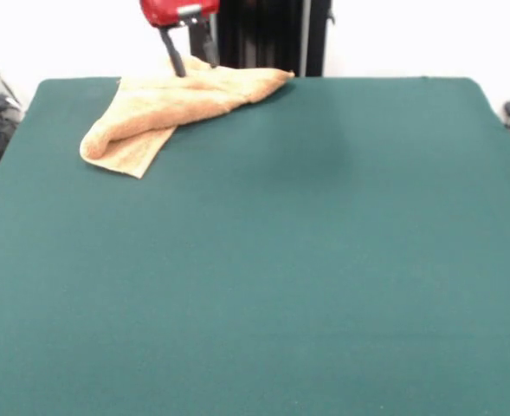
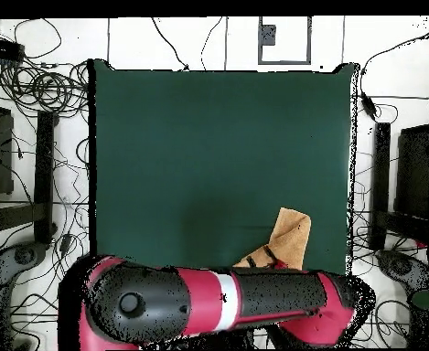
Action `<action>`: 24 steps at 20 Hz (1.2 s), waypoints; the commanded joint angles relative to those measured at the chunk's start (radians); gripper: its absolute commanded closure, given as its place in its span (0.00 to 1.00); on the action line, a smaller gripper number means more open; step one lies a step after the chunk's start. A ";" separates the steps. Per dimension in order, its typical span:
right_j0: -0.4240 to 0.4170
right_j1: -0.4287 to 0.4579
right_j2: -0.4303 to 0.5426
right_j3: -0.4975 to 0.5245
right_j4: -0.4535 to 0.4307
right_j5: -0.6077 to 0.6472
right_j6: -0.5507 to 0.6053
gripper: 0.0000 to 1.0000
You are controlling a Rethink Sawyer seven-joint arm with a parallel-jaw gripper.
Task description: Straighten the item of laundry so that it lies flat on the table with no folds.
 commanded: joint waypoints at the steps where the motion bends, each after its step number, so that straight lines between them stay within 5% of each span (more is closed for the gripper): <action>1: 0.097 0.089 0.220 -0.238 -0.177 0.171 0.341 0.00; 7: 0.191 0.079 0.270 -0.262 -0.274 0.320 0.563 0.00; 12: 0.205 0.043 0.318 -0.251 -0.236 0.466 0.575 0.00; 14: 0.180 -0.003 0.334 -0.197 -0.108 0.559 0.478 0.00; 15: 0.144 -0.029 0.338 -0.136 0.079 0.582 0.298 0.00; 16: 0.129 -0.031 0.333 -0.099 0.200 0.559 0.190 0.00; 17: 0.117 -0.007 0.314 -0.034 0.425 0.449 0.012 0.00; 19: 0.140 0.034 0.301 0.015 0.610 0.339 -0.085 0.00; 21: 0.179 0.058 0.286 0.022 0.661 0.328 -0.069 0.00; 24: 0.202 0.078 0.268 -0.016 0.613 0.311 -0.038 0.00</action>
